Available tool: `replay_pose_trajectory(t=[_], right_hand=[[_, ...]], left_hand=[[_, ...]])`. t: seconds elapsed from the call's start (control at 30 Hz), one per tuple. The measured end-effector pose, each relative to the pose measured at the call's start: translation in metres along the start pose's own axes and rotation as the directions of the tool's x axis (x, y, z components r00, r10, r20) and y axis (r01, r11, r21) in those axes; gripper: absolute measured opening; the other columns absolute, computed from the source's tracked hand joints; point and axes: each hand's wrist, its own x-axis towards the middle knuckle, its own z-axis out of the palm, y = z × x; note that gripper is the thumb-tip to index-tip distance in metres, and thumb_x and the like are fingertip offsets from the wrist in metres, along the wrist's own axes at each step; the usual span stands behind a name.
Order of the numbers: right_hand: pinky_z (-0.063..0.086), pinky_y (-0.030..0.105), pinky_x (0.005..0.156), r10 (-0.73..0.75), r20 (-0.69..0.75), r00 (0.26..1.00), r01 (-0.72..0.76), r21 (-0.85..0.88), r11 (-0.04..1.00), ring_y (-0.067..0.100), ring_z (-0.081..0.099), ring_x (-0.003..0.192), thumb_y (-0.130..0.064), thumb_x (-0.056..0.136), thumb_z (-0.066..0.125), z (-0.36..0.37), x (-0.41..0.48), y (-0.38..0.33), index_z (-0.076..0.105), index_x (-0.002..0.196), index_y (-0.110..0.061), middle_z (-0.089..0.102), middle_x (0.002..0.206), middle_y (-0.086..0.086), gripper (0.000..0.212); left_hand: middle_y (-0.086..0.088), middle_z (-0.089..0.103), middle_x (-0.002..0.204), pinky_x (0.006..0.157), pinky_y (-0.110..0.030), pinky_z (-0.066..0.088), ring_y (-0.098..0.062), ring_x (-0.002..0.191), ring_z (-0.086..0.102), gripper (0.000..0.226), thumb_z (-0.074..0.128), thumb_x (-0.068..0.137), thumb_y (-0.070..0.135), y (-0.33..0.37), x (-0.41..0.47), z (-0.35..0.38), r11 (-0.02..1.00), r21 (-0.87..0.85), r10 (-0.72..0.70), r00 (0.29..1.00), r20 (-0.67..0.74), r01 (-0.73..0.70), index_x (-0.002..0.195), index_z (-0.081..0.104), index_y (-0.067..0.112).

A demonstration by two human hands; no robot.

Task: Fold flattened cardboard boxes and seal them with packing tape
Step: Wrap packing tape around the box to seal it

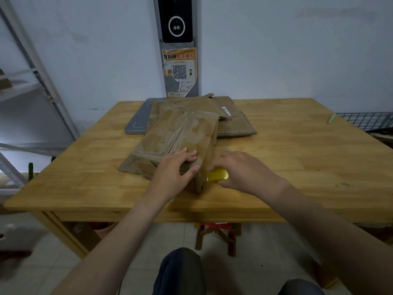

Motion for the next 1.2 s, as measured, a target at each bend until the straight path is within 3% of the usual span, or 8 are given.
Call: replay_pose_trajectory(t=[0.37, 0.57, 0.77, 0.9, 1.0, 1.13, 1.2], right_hand=[[0.05, 0.034, 0.082, -0.004, -0.032, 0.999, 0.008, 0.099, 0.995, 0.016, 0.057, 0.102, -0.039, 0.088, 0.075, 0.024, 0.001, 0.009, 0.061, 0.124, -0.04, 0.054, 0.104, -0.011, 0.039], [0.048, 0.031, 0.088, -0.006, -0.001, 1.0, 0.006, 0.105, 0.994, 0.014, 0.055, 0.114, -0.047, 0.088, 0.072, 0.019, -0.005, 0.015, 0.055, 0.133, -0.048, 0.056, 0.119, -0.011, 0.048], [0.048, 0.033, 0.09, -0.005, 0.026, 1.0, 0.002, 0.108, 0.994, 0.013, 0.051, 0.121, -0.065, 0.089, 0.061, 0.018, -0.011, 0.013, 0.047, 0.141, -0.051, 0.054, 0.129, -0.012, 0.056], [0.048, 0.033, 0.084, 0.015, 0.024, 1.0, -0.018, 0.156, 0.988, 0.012, 0.052, 0.116, -0.067, 0.088, 0.06, 0.024, -0.011, 0.006, 0.046, 0.141, -0.052, 0.051, 0.121, -0.014, 0.057], [0.041, 0.027, 0.08, 0.024, 0.029, 0.999, -0.029, 0.205, 0.978, 0.009, 0.051, 0.115, -0.063, 0.086, 0.067, 0.023, -0.012, 0.009, 0.047, 0.14, -0.053, 0.045, 0.114, -0.02, 0.059], [0.041, 0.028, 0.093, 0.061, 0.067, 0.996, -0.072, 0.181, 0.981, 0.01, 0.045, 0.132, -0.069, 0.08, 0.069, 0.022, -0.015, 0.016, 0.033, 0.154, -0.044, 0.049, 0.144, -0.016, 0.086], [0.041, 0.028, 0.093, 0.07, 0.109, 0.992, -0.086, 0.148, 0.985, 0.012, 0.046, 0.131, -0.072, 0.08, 0.067, 0.023, -0.015, 0.017, 0.031, 0.157, -0.037, 0.05, 0.147, -0.012, 0.092]], left_hand=[[0.013, 0.066, 0.133, 0.117, -0.046, 0.036, -0.009, 0.136, 0.052, 0.04, 0.077, 0.085, 0.046, 0.0, -0.003, 0.014, 0.997, 0.076, 0.026, 0.995, -0.096, -0.019, 0.115, 0.07, 0.021], [0.009, 0.069, 0.128, 0.113, -0.051, 0.041, -0.015, 0.131, 0.057, 0.05, 0.089, 0.07, 0.043, -0.001, -0.002, 0.02, 0.994, 0.104, 0.038, 0.991, -0.125, -0.025, 0.11, 0.071, 0.018], [0.008, 0.07, 0.125, 0.11, -0.048, 0.042, -0.017, 0.13, 0.058, 0.045, 0.084, 0.074, 0.042, -0.002, -0.002, 0.026, 0.99, 0.134, 0.052, 0.986, -0.159, -0.03, 0.109, 0.069, 0.017], [0.008, 0.071, 0.109, 0.1, -0.046, 0.047, -0.02, 0.117, 0.063, 0.039, 0.072, 0.077, 0.044, 0.005, -0.004, 0.03, 0.987, 0.162, 0.032, 0.975, -0.219, 0.004, 0.104, 0.069, 0.016], [0.007, 0.07, 0.106, 0.101, -0.044, 0.047, -0.02, 0.117, 0.063, 0.036, 0.074, 0.078, 0.044, 0.009, -0.003, 0.033, 0.978, 0.209, 0.042, 0.968, -0.247, 0.011, 0.103, 0.068, 0.017], [0.005, 0.072, 0.113, 0.106, -0.041, 0.043, -0.018, 0.123, 0.061, 0.037, 0.082, 0.077, 0.042, 0.005, -0.001, 0.036, 0.984, 0.174, 0.02, 0.968, -0.249, 0.025, 0.103, 0.07, 0.018], [0.005, 0.073, 0.116, 0.108, -0.043, 0.044, -0.017, 0.125, 0.06, 0.039, 0.082, 0.077, 0.043, 0.002, -0.001, 0.036, 0.988, 0.156, 0.017, 0.971, -0.24, 0.022, 0.105, 0.071, 0.018]])
